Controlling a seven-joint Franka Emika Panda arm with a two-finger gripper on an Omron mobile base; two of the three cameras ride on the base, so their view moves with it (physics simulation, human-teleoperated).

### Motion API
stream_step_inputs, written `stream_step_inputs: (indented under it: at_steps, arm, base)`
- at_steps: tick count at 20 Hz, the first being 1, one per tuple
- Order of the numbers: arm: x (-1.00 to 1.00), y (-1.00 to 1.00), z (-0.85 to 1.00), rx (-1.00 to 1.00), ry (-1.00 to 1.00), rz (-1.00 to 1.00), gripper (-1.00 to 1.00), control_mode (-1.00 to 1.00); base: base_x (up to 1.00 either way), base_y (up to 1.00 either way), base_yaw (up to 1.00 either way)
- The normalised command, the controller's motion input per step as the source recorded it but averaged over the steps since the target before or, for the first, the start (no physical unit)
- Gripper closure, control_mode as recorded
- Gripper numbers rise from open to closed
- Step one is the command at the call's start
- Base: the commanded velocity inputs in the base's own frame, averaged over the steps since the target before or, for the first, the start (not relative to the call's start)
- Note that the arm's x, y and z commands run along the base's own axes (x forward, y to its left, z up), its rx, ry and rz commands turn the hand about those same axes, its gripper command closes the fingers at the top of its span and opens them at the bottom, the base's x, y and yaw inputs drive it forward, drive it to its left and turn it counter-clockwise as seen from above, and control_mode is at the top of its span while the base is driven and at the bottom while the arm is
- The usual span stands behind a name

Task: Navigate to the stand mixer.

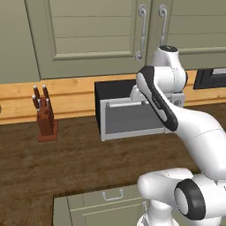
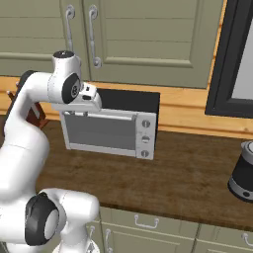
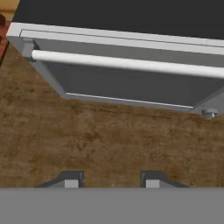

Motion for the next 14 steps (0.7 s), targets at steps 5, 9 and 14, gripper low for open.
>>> stream_step_inputs:
  at_steps: [5,9,14]
  arm:
    - [-0.84,-0.11,0.0,0.0,-0.07,-0.03,-1.0,-1.0]
    - [-1.0,-0.32,0.0,0.0,-0.16,-0.09,-1.0,-1.0]
    - [-1.0,-0.14,0.0,0.0,-0.12,-0.05,-1.0,-1.0]
  base:
    - [0.0,0.0,0.0]
    - [0.0,0.0,0.0]
    - [0.0,0.0,0.0]
